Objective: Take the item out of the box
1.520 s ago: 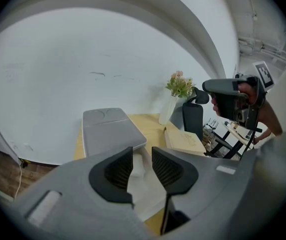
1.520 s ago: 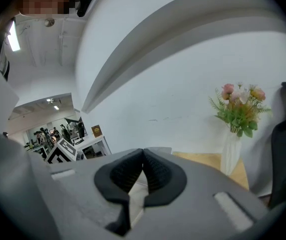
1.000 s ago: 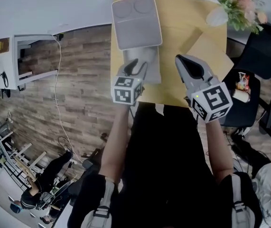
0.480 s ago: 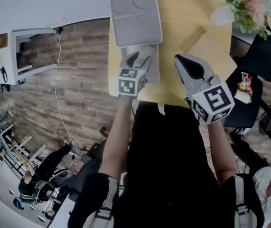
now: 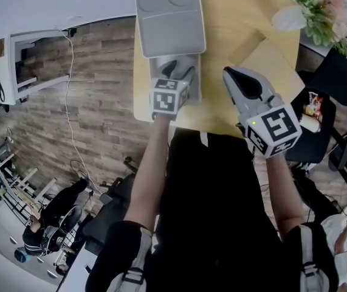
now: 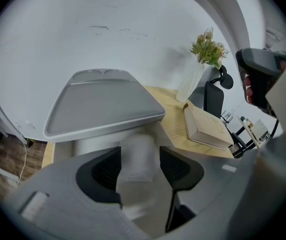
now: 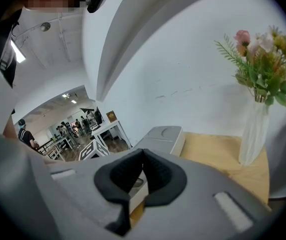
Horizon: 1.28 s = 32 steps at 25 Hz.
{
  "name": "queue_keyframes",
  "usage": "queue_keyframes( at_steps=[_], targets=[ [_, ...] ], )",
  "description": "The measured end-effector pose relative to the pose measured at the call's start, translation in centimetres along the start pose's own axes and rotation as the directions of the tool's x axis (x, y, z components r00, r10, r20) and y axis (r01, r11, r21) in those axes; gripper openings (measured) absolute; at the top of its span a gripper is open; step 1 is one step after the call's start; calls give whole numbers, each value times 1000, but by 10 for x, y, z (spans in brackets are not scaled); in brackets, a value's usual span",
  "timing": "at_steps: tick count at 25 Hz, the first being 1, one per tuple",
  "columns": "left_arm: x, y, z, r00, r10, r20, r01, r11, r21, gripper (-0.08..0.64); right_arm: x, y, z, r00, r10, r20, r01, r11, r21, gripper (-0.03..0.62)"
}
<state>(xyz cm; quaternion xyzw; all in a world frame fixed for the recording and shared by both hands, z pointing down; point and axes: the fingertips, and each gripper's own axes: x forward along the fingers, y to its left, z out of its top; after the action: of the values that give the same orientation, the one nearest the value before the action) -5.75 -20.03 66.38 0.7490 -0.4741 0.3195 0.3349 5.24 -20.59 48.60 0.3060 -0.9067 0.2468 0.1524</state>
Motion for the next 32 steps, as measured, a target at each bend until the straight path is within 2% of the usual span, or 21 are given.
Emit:
queue_keyframes(
  at_steps=[10, 22, 32],
  targets=[
    [9, 3, -8, 999, 27, -37, -27, 1000, 11, 228, 2, -4, -5, 1000, 4, -16, -3, 1000, 11, 3],
    [12, 10, -18, 993, 77, -92, -71, 995, 66, 213, -4, -2, 0, 1000, -13, -18, 14, 1000, 20, 3],
    [7, 10, -21, 993, 67, -94, -59, 995, 81, 193, -15, 5, 5, 999, -49, 9, 49, 999, 20, 3]
  ],
)
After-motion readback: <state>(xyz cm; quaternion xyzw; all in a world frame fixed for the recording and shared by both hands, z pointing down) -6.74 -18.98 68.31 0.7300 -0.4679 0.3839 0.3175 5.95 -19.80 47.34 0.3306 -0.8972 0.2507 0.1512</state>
